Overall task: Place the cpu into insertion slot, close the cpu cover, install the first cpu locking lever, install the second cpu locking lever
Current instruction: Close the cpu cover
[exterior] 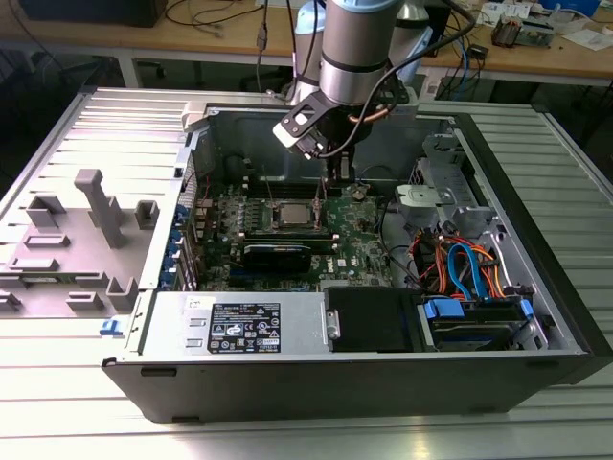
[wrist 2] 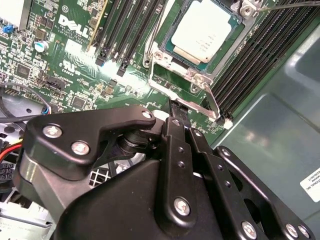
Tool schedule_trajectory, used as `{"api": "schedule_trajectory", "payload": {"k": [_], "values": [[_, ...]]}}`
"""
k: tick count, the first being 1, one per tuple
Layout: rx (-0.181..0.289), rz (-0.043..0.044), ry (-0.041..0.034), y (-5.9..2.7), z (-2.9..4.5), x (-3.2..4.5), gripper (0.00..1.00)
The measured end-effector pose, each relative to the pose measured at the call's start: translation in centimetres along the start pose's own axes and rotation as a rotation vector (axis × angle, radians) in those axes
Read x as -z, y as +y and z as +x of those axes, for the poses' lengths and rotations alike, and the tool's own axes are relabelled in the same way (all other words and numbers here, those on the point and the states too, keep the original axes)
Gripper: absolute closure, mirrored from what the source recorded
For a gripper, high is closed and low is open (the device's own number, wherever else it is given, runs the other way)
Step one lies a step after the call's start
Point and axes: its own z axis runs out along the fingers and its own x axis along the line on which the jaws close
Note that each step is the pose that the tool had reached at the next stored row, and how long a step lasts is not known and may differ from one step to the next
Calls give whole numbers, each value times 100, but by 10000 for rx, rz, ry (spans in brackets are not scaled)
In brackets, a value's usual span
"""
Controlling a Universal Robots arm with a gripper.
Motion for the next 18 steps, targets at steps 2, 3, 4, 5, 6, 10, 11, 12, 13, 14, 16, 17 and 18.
{"api": "schedule_trajectory", "payload": {"k": [2, 3, 4, 5, 6, 10, 11, 12, 13, 14, 16, 17, 18], "values": [[0, -1, 1, -5, 0, -1, 89], [-1, 0, 0, -9, 0, -1, 89], [0, 0, 1, -13, 1, -1, 89], [0, -1, 1, -17, 1, -2, 89], [0, -1, 1, -23, 1, -2, 89], [0, 0, 1, -47, 1, -4, 89], [0, -1, 1, -54, 1, -5, 89], [0, 0, 1, -58, 1, -5, 89], [0, 0, 1, -60, 1, -6, 89], [1, -1, 1, -61, 1, -6, 89], [1, -1, 1, -62, 1, -6, 89], [0, -1, 1, -63, 1, -6, 89], [-1, -1, 1, -65, 1, -7, 89]]}}
